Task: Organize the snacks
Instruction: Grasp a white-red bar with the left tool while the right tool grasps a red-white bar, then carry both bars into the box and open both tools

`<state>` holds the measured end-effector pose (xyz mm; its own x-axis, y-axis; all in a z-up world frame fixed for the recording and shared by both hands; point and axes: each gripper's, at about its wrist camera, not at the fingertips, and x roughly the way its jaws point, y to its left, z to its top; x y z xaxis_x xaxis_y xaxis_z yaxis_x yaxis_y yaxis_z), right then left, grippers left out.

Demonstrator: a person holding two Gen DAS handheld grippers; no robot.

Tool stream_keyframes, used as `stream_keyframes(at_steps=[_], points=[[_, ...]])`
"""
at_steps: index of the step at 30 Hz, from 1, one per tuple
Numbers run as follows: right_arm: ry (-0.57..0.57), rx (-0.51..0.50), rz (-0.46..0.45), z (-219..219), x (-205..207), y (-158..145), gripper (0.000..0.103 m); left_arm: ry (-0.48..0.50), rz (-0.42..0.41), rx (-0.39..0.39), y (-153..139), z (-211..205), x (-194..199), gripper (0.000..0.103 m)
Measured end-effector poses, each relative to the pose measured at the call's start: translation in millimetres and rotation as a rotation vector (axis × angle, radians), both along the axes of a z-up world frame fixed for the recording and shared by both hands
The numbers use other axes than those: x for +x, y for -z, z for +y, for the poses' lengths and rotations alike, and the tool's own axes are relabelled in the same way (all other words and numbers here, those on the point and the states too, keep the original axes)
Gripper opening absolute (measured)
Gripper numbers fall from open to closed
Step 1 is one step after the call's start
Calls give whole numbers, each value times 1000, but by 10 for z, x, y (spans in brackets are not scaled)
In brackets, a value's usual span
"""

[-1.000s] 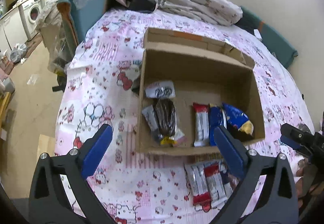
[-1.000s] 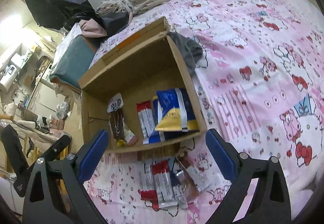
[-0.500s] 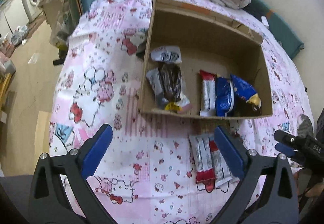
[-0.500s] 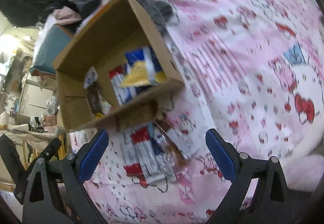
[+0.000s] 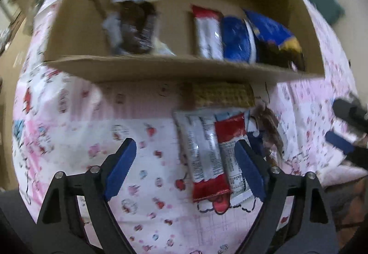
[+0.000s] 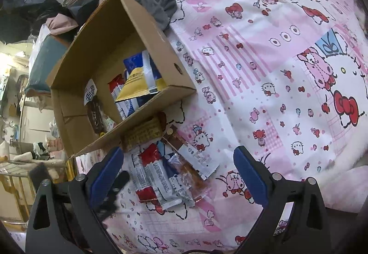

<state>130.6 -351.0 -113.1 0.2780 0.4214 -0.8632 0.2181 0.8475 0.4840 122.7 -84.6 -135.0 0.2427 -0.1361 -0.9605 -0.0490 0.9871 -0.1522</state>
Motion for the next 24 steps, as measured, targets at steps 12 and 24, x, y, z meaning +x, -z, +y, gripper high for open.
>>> stream_keyframes(at_steps=[12,24], points=[[-64,-14,14,128,51,55,96,4,80,7,180,98,-125,26],[-384,43,99,951,57,370,46,-125,42,8,-241,651,-462,27]])
